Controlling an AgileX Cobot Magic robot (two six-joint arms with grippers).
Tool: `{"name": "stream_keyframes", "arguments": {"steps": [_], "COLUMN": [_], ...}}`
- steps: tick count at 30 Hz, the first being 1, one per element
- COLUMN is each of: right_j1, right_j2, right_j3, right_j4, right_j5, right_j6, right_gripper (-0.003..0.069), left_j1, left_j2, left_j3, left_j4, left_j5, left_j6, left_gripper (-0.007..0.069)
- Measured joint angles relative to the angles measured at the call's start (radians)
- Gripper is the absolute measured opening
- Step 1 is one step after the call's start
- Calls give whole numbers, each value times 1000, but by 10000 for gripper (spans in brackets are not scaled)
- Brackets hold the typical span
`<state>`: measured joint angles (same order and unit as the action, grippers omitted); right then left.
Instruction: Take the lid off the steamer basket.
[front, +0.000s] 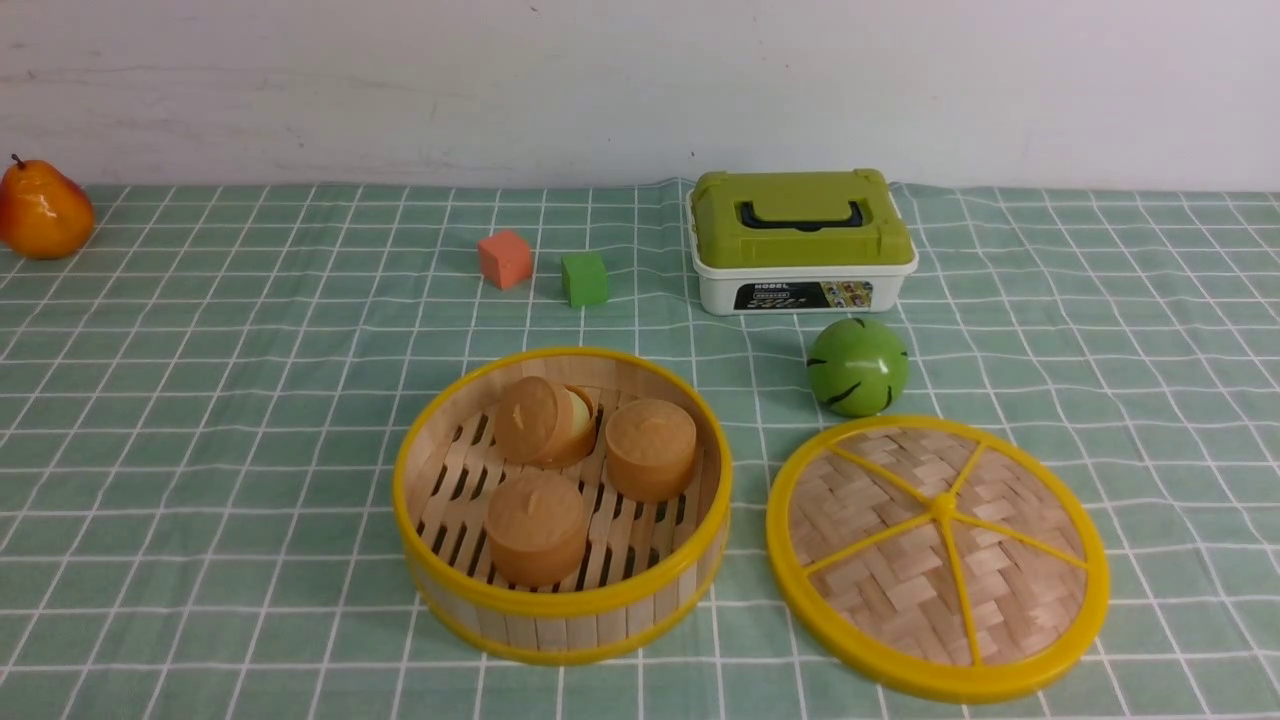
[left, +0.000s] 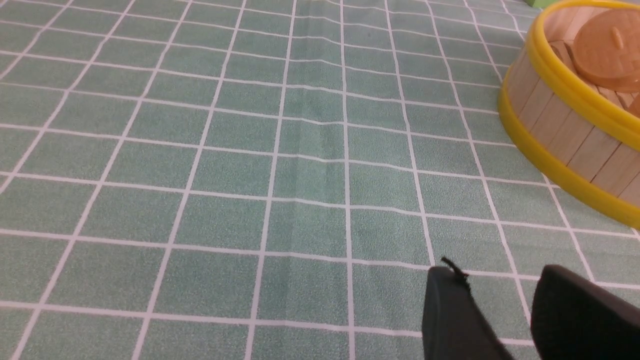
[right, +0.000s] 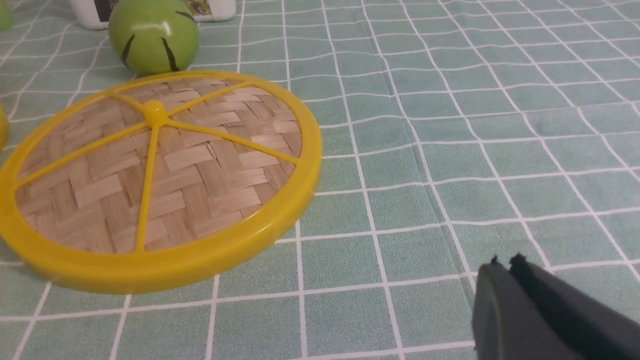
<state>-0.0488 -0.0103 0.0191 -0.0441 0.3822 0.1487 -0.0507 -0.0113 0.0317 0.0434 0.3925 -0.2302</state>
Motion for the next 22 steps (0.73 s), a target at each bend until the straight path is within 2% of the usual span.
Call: {"name": "stream_keyframes", "arguments": {"steps": [22], "right_j1": [0], "right_j2": [0], "right_j3": [0], "right_j4": [0], "right_j5": [1], "right_j6": [0], "right_gripper": [22], "left_j1": [0], "left_j2": [0], "left_j3": [0], "left_j4": [0], "left_j5": [0], "left_j6": [0], "left_gripper": [239]}}
